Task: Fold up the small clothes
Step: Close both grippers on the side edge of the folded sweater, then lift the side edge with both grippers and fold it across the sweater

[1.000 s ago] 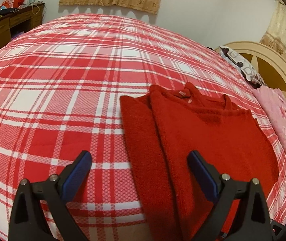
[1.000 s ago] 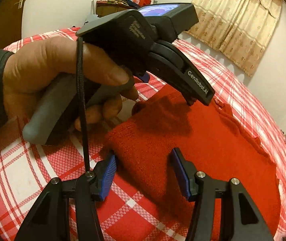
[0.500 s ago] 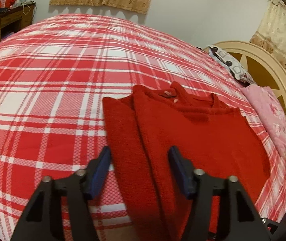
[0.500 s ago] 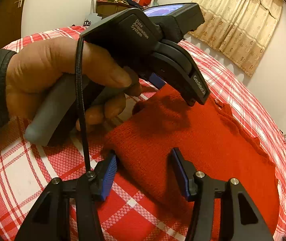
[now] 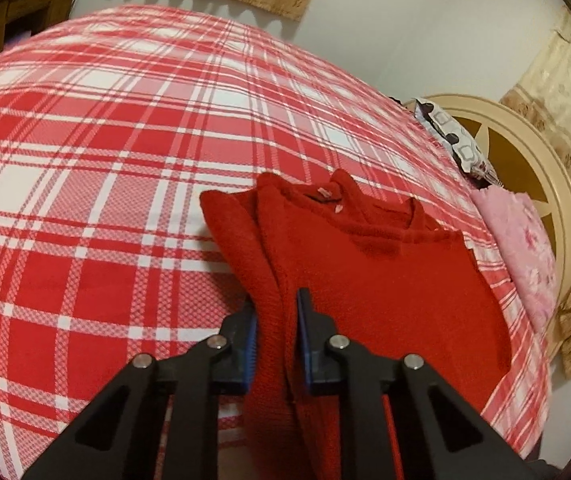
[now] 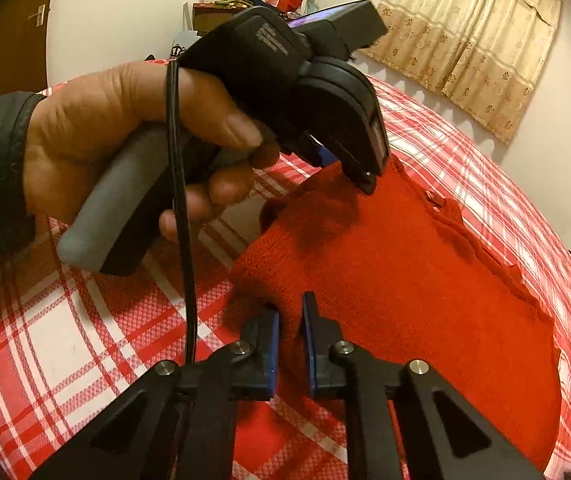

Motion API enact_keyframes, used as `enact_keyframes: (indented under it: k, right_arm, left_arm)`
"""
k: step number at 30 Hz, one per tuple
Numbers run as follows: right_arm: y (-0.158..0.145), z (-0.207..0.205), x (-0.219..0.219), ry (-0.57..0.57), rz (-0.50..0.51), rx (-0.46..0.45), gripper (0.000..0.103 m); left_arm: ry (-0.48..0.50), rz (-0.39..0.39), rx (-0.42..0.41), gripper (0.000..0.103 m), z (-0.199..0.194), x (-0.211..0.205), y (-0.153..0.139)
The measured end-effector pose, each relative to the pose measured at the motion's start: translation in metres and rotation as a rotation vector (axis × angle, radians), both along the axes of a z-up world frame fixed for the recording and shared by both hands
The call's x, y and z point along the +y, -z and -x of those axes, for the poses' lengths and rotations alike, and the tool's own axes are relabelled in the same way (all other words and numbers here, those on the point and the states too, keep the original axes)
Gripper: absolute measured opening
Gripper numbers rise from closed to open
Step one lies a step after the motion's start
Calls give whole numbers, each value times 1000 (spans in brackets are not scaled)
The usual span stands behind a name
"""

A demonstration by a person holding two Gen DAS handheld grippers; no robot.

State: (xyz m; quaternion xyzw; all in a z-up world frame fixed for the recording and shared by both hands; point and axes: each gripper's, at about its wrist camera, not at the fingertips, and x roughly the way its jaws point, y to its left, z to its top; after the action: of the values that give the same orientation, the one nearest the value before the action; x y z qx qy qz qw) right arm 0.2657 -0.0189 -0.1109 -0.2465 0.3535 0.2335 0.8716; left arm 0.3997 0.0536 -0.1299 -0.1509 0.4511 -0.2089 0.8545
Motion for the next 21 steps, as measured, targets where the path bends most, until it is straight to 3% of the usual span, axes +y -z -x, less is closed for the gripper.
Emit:
enact_keyframes:
  k: [13,21]
  right_arm:
    - [-23,4,-42,63,-122,-20,9]
    - [-40,14,-70,102,-176,-52,8]
  left_arm:
    - [-30,139,-2,16,5,0,-26]
    - [-11,218,-30,16,7,-23,-51]
